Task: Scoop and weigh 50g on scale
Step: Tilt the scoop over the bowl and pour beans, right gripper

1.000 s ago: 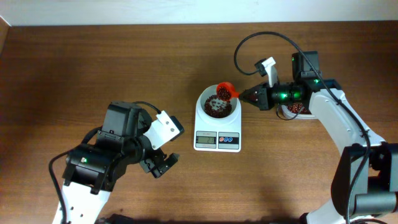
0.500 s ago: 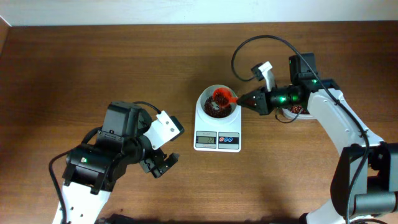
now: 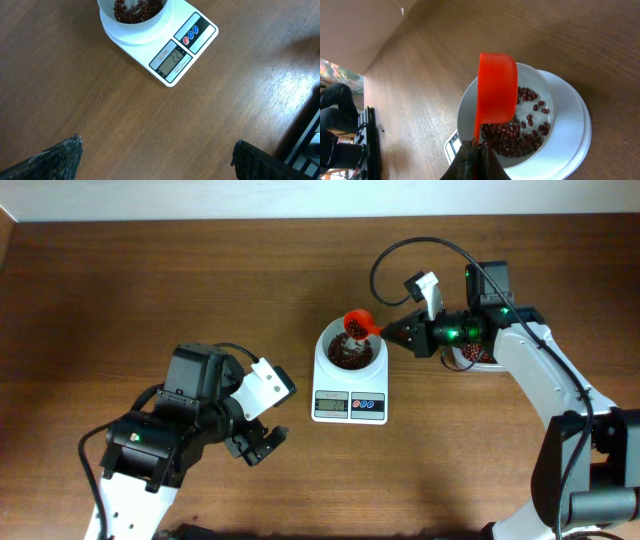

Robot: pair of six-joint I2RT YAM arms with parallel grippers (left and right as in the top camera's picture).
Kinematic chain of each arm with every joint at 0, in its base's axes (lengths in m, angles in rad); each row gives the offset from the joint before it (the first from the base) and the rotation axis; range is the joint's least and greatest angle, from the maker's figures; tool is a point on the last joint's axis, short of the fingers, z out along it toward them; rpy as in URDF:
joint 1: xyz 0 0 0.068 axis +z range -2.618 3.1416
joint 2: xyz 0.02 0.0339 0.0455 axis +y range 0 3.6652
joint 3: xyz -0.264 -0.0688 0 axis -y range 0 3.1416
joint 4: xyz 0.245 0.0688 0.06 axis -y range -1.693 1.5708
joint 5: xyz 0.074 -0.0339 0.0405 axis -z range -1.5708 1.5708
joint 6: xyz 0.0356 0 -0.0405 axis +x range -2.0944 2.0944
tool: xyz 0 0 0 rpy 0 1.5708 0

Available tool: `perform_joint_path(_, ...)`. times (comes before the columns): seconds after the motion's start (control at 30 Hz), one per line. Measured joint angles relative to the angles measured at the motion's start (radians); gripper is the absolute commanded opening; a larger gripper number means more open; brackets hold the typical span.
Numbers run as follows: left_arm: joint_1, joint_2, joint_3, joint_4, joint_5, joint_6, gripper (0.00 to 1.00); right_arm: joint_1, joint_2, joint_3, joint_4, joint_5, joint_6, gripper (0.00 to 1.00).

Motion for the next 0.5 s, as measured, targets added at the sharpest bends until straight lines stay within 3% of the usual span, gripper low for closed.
perform_joint_path(0.5, 0.000, 0.000, 0.000, 0.000, 0.000, 0.000, 0.99, 0.003, 0.001, 0.001, -0.024, 0.000, 0.024, 0.04)
